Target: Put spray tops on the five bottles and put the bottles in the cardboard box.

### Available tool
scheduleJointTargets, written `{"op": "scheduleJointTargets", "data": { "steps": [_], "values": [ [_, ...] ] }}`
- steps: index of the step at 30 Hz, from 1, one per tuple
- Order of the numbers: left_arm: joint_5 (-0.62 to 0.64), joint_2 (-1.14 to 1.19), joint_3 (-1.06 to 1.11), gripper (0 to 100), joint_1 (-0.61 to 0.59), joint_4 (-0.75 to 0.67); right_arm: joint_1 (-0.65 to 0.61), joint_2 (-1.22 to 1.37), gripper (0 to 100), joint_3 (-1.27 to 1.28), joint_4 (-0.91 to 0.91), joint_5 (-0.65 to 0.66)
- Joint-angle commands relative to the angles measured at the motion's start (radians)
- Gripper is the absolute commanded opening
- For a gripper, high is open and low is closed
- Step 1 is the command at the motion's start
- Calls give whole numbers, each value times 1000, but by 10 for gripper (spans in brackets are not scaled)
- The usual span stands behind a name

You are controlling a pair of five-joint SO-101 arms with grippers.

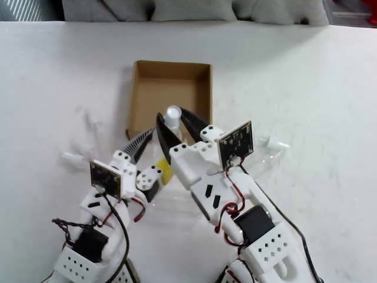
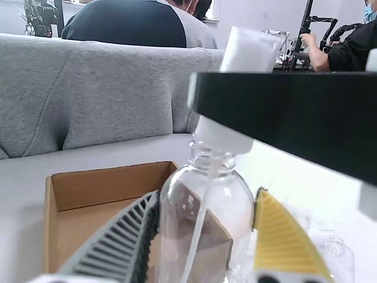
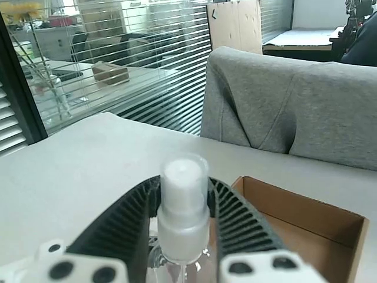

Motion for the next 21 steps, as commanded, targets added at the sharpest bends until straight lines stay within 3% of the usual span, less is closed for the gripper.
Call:
{"op": "scheduleJointTargets", "data": {
  "steps": [1,21],
  "values": [
    [-9,-16,-3,124,7,-6,5,-13,18,-8,-21,3],
    [-9,-16,-3,125,10,-6,4,110,18,-11,-122,3]
  ]
}}
